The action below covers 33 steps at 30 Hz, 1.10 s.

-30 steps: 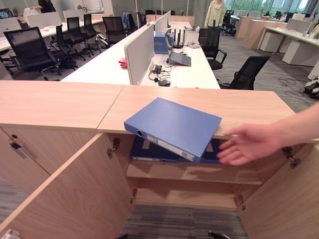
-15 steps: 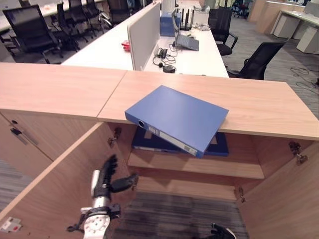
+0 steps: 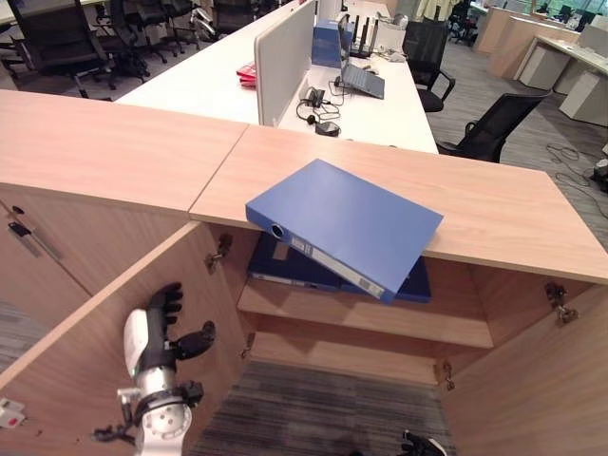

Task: Put the empty folder in the office cabinet

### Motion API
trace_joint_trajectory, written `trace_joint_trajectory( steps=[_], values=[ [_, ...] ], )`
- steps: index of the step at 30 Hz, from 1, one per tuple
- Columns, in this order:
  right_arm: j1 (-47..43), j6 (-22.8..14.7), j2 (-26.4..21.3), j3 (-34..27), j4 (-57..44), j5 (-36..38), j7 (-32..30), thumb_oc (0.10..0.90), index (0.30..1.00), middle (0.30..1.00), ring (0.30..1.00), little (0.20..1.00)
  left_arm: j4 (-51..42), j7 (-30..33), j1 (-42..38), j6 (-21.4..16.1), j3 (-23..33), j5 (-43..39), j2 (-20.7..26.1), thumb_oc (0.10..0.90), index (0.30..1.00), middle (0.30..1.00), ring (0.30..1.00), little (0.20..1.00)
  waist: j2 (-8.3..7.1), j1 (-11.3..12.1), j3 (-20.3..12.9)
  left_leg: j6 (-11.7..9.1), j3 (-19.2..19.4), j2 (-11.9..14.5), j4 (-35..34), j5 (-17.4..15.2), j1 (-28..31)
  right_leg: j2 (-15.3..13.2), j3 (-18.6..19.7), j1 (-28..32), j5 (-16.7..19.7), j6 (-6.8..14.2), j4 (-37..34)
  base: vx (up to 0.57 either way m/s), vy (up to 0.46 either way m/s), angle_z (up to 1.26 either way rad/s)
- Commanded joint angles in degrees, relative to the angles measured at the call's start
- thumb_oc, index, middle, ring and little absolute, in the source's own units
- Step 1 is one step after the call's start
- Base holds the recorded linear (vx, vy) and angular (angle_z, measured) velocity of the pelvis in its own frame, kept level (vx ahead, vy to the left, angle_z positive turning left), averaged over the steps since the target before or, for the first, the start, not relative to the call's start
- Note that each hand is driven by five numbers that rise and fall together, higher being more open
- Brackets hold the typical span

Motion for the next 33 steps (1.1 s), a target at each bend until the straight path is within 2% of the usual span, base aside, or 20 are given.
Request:
trace_joint_trajectory(
  steps=[1, 18, 23, 28, 33],
  values=[
    [-5.7, -0.5, -0.8, 3.5, 2.8, 0.4, -2.0, 0.800, 0.900, 0.900, 0.900, 0.900, -9.4, 6.1, -11.5, -4.3, 1.8, 6.6, 7.0, 0.800, 0.900, 0.900, 0.900, 0.900, 0.91, -0.6, -1.0, -0.7, -5.5, -1.8, -0.6, -2.4, -2.4, 2.8, 2.7, 4.4, -4.4, -1.3, 0.4, 0.00, 0.000, 0.00],
    [-10.5, 0.9, -1.3, 5.4, 11.4, 1.6, -2.2, 0.800, 0.900, 0.900, 0.900, 0.900, -19.5, 0.6, -19.4, -5.7, -7.2, 10.0, 17.9, 0.800, 0.900, 0.900, 0.900, 0.900, 1.51, -0.6, -3.0, -0.7, -4.2, -1.8, -0.6, -3.5, -1.8, 2.5, 2.6, 4.4, -4.2, -1.5, 0.3, 0.00, 0.001, 0.00],
    [-11.2, 1.1, -1.5, 6.1, 12.5, 1.9, -1.6, 0.800, 0.900, 0.900, 0.900, 0.900, -23.5, -2.1, -22.9, -6.8, -10.5, 10.4, 24.7, 0.800, 0.900, 0.900, 0.900, 0.900, 1.70, -0.5, -3.5, -0.8, -4.0, -1.8, -0.6, -3.7, -1.3, 2.4, 2.4, 4.7, -4.2, -1.5, 0.4, 0.00, 0.000, 0.00],
    [-11.3, 1.3, -2.0, 6.4, 13.1, 1.9, -1.5, 0.800, 0.900, 0.900, 0.900, 0.900, -25.7, -3.3, -24.2, -7.2, -11.4, 10.4, 28.3, 0.800, 0.900, 0.900, 0.900, 0.900, 1.75, -0.6, -3.8, -0.8, -3.9, -1.8, -0.6, -3.8, -1.1, 2.4, 2.3, 4.8, -4.2, -1.4, 0.4, 0.00, 0.000, 0.00],
    [-11.5, 1.2, -2.7, 7.3, 13.8, 2.0, -1.4, 0.800, 0.900, 0.900, 0.900, 0.900, -28.1, -5.7, -28.5, -8.1, -15.1, 9.1, 30.6, 0.800, 0.900, 0.900, 0.900, 0.900, 2.19, -1.1, -4.1, -1.0, -3.7, -1.6, -0.6, -3.9, -1.0, 2.3, 2.1, 4.9, -4.3, -1.3, 0.3, 0.00, 0.000, 0.00]
  ],
)
